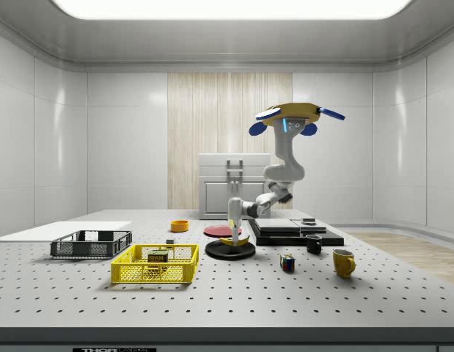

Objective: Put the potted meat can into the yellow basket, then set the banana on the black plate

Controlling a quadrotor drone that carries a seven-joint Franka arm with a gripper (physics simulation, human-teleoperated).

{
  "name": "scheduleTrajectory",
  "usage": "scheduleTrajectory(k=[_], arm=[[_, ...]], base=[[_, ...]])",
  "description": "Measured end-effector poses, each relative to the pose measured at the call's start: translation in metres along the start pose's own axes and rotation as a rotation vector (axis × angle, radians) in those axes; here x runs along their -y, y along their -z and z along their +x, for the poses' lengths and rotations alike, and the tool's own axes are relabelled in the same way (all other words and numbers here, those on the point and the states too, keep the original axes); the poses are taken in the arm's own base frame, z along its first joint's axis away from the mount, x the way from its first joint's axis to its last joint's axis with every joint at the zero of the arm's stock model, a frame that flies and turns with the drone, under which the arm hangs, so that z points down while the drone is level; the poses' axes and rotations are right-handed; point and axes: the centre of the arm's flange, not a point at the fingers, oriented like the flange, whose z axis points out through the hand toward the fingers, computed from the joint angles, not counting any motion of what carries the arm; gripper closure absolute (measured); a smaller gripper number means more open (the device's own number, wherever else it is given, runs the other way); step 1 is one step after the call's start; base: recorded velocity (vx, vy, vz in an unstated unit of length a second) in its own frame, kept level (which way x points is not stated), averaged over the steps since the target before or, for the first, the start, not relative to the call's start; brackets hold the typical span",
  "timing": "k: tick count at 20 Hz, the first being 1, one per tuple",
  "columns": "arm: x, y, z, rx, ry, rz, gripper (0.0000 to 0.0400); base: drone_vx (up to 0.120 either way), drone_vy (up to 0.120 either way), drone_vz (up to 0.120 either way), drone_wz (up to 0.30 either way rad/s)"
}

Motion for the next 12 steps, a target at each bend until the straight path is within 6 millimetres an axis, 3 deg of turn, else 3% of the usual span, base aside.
scheduleTrajectory(k=[2, 4, 7, 12], arm=[[0.000, -0.004, 0.000, -0.001, 0.008, 0.000, 0.0192], [0.000, -0.007, 0.000, 0.002, 0.002, 0.001, 0.0118], [0.000, -0.003, 0.000, 0.005, -0.006, 0.002, 0.0056], [0.000, 0.015, 0.000, 0.007, -0.012, 0.003, 0.0016]], base=[[0.000, 0.000, 0.000, 0.000], [0.000, 0.000, 0.000, 0.000], [0.000, 0.000, 0.000, 0.000], [0.000, 0.000, 0.000, 0.000]])
